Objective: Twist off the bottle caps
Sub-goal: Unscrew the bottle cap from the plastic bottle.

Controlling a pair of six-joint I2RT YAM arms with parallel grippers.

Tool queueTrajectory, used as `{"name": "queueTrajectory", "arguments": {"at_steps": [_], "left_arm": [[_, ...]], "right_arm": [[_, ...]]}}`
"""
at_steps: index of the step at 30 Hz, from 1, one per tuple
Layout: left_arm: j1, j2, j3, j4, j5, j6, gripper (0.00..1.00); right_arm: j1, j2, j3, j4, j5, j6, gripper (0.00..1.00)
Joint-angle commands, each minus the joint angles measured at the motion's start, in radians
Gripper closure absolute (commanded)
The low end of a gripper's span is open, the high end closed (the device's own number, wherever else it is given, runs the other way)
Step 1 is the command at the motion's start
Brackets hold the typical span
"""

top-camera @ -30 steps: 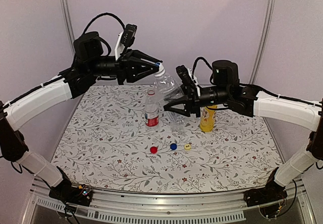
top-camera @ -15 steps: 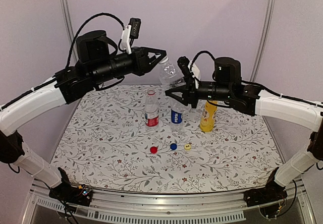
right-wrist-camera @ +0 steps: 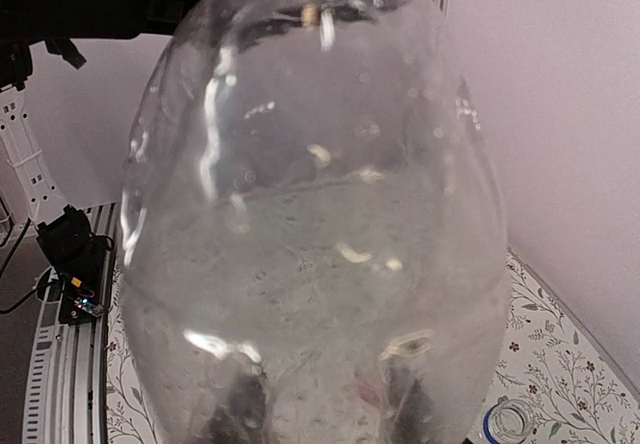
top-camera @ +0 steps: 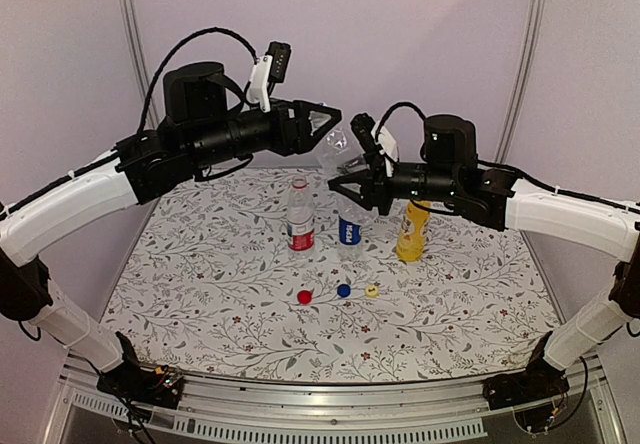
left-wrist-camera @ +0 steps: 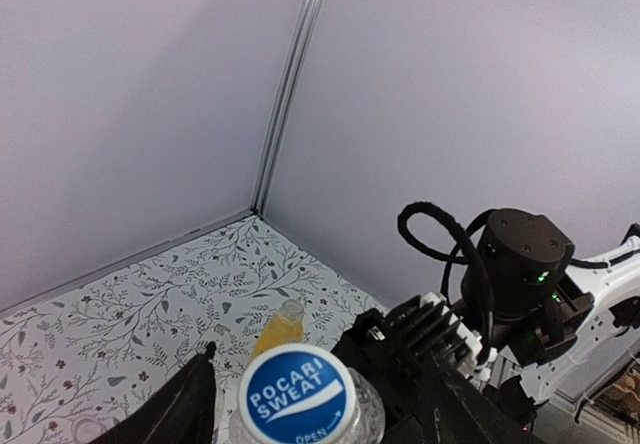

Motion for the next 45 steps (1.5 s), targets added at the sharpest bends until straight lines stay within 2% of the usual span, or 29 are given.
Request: {"name": "queueTrajectory", "arguments": {"at_steps": [1,4,7,9,13,18,24,26,30,45], "left_arm": [[0.03,-0.043,0.011,0.004,0.07,0.031,0.27],[0.072,-0.068,-0.014,0.032,0.181,0.049,0.21],[0.14,-0.103,-0.07,0.111,0.342,0.041,0.2],[0.189,-0.125,-0.104,0.179,0.493,0.03,0.21],[0.236,-0.112,-0.112,0.211,0.699,0.065,0.27],[0.238,-0.07,-0.099,0.239,0.861,0.122,0.29],[0.238,-0.023,-0.1,0.301,1.007,0.147,0.24],[0.239,-0.014,-0.115,0.348,1.042,0.131,0.25],[0.237,-0.001,-0.13,0.395,1.081,0.105,0.33],[0.237,0.02,-0.124,0.408,1.091,0.082,0.59]], "right_arm": [[0.004,-0.028,-0.008,0.007,-0.033,0.007,0.63],[0.004,-0.027,-0.009,0.005,-0.065,0.006,0.63],[0.004,-0.029,-0.009,0.005,-0.12,0.004,0.63],[0.004,-0.029,-0.009,0.005,-0.171,-0.001,0.63],[0.004,-0.024,-0.002,0.003,-0.292,-0.01,0.63],[0.004,-0.003,0.013,-0.001,-0.385,-0.013,0.62],[0.004,0.014,0.021,-0.007,-0.454,-0.019,0.62],[0.004,0.016,0.019,-0.007,-0.462,-0.019,0.62],[0.004,0.017,0.02,-0.009,-0.47,-0.021,0.62],[0.004,0.023,0.02,-0.011,-0.472,-0.017,0.62]]}}
